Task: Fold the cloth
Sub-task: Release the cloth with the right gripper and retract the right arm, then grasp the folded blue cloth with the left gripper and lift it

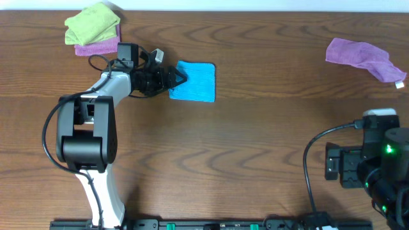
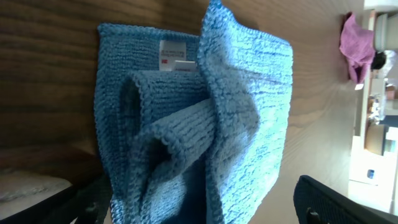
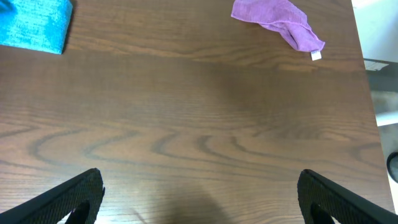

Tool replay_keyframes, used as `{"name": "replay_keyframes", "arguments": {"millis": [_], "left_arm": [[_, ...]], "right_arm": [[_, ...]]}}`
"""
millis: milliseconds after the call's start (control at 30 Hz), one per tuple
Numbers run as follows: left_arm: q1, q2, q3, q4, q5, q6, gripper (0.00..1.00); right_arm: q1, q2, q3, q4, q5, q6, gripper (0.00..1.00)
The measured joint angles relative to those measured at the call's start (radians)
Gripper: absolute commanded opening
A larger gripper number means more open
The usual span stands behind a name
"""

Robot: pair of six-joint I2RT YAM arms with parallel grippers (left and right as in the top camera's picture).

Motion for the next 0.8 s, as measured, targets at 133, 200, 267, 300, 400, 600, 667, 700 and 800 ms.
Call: {"name": "replay_keyframes", "arguments": {"millis": [133, 200, 267, 300, 400, 600, 667, 700, 800], "left_arm": [[0.0, 0.014, 0.003, 0.026, 0.021, -0.014, 0.95], [0.0, 0.025, 0.01, 0.041, 0.034, -0.025, 0.95], [0.0, 0.034, 0.016, 0.051, 0.047, -0.032, 0.95], [0.0, 0.039, 0.018, 0.054, 0.053, -0.035, 0.95], [-0.005, 0.056, 0.029, 0.078, 0.076, -0.039, 0.97], [-0.037, 0.095, 0.048, 0.152, 0.101, -0.057, 0.83], [-0.054, 0.105, 0.05, 0.168, 0.099, -0.061, 0.75], [-0.064, 0.111, 0.05, 0.175, 0.097, -0.058, 0.63], [-0.095, 0.125, 0.051, 0.179, 0.077, -0.065, 0.3]], "right_arm": [[0.0, 0.0, 0.0, 0.0, 0.0, 0.0, 0.99], [0.0, 0.0, 0.0, 0.0, 0.0, 0.0, 0.99], [0.0, 0.0, 0.0, 0.0, 0.0, 0.0, 0.99], [0.0, 0.0, 0.0, -0.001, 0.0, 0.0, 0.99], [0.0, 0.0, 0.0, -0.002, 0.0, 0.0, 0.99], [0.0, 0.0, 0.0, -0.011, -0.008, 0.0, 0.99], [0.0, 0.0, 0.0, -0.013, -0.009, 0.0, 0.99], [0.0, 0.0, 0.0, -0.016, -0.01, 0.0, 0.99], [0.0, 0.0, -0.001, -0.022, -0.012, 0.0, 0.99]]}}
